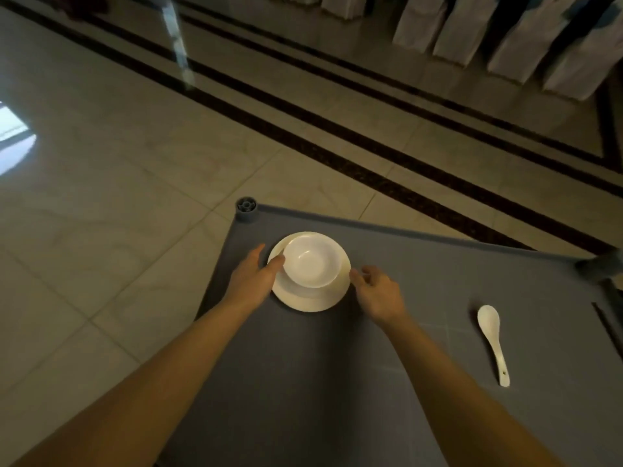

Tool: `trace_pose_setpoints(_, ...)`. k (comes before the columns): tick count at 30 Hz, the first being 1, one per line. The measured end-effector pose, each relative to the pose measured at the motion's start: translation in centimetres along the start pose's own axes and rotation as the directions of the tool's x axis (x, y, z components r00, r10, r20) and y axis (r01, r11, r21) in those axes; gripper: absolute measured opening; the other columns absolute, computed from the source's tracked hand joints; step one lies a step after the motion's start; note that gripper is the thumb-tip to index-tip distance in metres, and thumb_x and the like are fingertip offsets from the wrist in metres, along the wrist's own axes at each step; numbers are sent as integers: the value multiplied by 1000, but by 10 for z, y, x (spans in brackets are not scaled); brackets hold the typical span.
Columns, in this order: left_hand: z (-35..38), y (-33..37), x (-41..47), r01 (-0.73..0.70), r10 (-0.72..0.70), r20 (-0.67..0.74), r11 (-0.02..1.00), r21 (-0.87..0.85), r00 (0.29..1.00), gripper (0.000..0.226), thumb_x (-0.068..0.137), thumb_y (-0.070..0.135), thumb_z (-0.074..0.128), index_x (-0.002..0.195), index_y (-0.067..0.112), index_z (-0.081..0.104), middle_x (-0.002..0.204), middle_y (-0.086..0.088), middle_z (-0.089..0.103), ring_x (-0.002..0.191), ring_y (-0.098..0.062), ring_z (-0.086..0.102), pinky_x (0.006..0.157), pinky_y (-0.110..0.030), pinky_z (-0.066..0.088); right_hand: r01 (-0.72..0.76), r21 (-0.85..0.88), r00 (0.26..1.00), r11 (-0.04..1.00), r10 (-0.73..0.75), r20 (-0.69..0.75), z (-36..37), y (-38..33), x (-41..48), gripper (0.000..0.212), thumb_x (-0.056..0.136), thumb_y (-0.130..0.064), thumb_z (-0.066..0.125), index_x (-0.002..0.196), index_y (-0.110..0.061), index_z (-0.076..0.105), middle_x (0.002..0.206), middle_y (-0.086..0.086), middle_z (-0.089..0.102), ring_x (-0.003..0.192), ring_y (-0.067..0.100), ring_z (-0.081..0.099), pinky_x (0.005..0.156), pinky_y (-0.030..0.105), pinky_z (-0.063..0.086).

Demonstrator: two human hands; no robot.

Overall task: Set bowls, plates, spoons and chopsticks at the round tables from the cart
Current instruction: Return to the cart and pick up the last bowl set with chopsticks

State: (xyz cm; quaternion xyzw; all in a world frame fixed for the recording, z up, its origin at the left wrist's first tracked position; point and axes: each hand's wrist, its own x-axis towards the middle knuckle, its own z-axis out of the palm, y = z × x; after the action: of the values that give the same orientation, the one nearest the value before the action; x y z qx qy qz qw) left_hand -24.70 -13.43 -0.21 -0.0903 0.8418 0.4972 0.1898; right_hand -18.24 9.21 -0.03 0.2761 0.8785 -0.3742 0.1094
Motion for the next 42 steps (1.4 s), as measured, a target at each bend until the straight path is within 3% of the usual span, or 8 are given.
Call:
trace_pose_setpoints(6, 18, -1, 16, 39, -42, -31, 996, -82, 999, 66, 93, 49, 58, 152, 27, 37, 149, -2, 50, 136, -26, 45, 100, -35, 33, 40, 72, 998, 997, -44, 49, 6, 8, 22, 37, 103, -35, 51, 131, -12, 60, 123, 10, 68, 110, 30, 63, 85, 32, 45)
trace_pose_setpoints(10, 21, -2, 25, 55, -59, -29, 990, -128, 998, 64, 94, 46, 58, 151, 25, 39, 150, -3, 47, 135, -26, 45, 106, -40, 35, 48, 105, 996, 993, -56, 77, 10, 9, 28, 21, 98, -21, 60, 117, -15, 64, 103, 9, 70, 96, 29, 67, 89, 45, 55)
trace_pose_setpoints(12, 21, -2, 27, 56, -60, -26, 990, -129, 998, 62, 94, 45, 57, 151, 25, 40, 151, -4, 44, 135, -26, 45, 109, -43, 36, 51, 123, 996, 991, -59, 64, 12, 10, 28, 13, 95, -16, 63, 108, -20, 64, 95, 5, 69, 91, 26, 68, 85, 43, 57)
trace_pose_setpoints(18, 24, 4, 30, 77, -76, 12, 990, -121, 997, 68, 94, 48, 56, 153, 22, 35, 154, -5, 39, 135, -29, 44, 110, -54, 40, 62, 185, 998, 981, -64, 7, 9, 16, 23, 30, 91, -13, 67, 85, -39, 54, 85, -10, 64, 82, 17, 67, 76, 36, 56)
trace_pose_setpoints(21, 31, 11, 28, 36, -36, 10, 995, -91, 999, 67, 94, 48, 56, 152, 17, 38, 152, -5, 37, 132, -28, 45, 110, -47, 38, 72, 222, 997, 972, -67, -28, -2, 21, 15, 27, 92, -15, 67, 87, -39, 55, 85, -12, 63, 80, 12, 66, 74, 34, 56)
trace_pose_setpoints(26, 47, 35, 17, -36, 53, 118, 990, -138, 992, 40, 95, 50, 54, 126, 25, 61, 131, -3, 54, 109, -23, 58, 91, -42, 49, 71, 319, 993, 945, -37, -112, -40, 33, -11, 18, 91, -14, 67, 99, -30, 62, 91, -7, 67, 87, 21, 69, 80, 40, 60)
trace_pose_setpoints(30, 69, 62, -6, -62, 106, 210, 976, -207, 972, 29, 94, 53, 52, 114, 32, 52, 111, 6, 60, 97, -15, 60, 67, -30, 44, 70, 388, 981, 919, 7, -193, -73, 48, -43, 19, 89, -11, 65, 104, -23, 67, 90, -3, 70, 78, 15, 70, 60, 18, 53)
trace_pose_setpoints(42, 158, 128, -86, -134, 242, 479, 959, -249, 844, 30, 90, 58, 54, 104, 31, 52, 109, 0, 61, 97, -21, 61, 71, -36, 45, 13, 512, 876, 859, 237, -420, -153, 111, -150, 21, 91, -11, 64, 106, -25, 67, 93, -4, 70, 79, 13, 69, 58, 16, 52)
